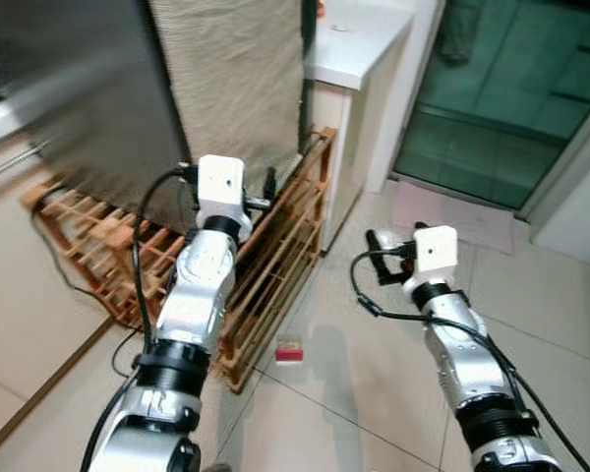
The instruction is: Restocking fridge
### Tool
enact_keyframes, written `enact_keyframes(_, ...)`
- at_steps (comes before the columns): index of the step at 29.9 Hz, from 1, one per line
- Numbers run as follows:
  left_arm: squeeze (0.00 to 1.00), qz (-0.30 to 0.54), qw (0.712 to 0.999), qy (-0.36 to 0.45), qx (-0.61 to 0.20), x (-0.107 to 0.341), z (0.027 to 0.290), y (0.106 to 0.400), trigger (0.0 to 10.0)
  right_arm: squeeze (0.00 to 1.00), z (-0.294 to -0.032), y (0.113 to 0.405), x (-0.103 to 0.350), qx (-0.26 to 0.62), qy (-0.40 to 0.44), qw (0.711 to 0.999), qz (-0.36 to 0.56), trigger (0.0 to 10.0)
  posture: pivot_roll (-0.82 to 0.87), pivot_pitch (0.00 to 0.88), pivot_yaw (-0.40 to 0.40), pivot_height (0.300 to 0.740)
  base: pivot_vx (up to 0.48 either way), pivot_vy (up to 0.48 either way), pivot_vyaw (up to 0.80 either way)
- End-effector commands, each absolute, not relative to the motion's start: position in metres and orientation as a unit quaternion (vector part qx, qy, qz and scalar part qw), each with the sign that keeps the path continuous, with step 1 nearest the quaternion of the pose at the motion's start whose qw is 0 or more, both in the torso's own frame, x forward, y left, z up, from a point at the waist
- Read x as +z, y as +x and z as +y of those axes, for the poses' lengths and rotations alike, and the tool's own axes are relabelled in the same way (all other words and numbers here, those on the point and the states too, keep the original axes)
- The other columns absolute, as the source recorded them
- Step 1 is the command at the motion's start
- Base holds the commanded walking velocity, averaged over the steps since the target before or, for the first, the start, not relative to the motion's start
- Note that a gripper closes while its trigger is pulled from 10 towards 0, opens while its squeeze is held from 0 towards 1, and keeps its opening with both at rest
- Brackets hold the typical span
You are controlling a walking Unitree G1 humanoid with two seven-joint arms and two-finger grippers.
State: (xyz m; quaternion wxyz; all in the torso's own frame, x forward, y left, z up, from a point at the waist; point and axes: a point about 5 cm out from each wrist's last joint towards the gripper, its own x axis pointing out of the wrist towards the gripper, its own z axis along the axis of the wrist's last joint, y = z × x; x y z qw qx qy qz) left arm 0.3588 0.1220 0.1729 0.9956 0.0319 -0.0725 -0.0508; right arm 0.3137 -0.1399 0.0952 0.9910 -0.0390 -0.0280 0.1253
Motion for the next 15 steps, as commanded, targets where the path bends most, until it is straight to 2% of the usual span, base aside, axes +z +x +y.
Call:
enact_keyframes(1, 0.00, -0.071, 0.996, 0.034, -0.049, 0.179, 0.121, 0.365, 10.0, 0.00, -0.145, 0.311, 0.098, 0.124, -0.043, 0.991, -0.032, 10.0, 0.00, 0.000, 0.006, 0.740, 0.000, 0.000, 0.00)
enact_keyframes(6, 0.00, -0.084, 0.994, 0.049, -0.050, 0.189, 0.125, 0.372, 10.0, 0.00, -0.150, 0.307, 0.096, 0.111, -0.040, 0.993, -0.029, 10.0, -0.02, 0.000, 0.013, 0.740, 0.000, 0.000, 0.00)
enact_keyframes(15, 0.00, -0.052, 0.995, 0.065, -0.053, 0.185, 0.124, 0.385, 10.0, 0.00, -0.146, 0.289, 0.095, 0.117, -0.028, 0.992, -0.025, 10.0, -0.03, 0.000, 0.047, 0.740, 0.000, 0.000, 0.00)
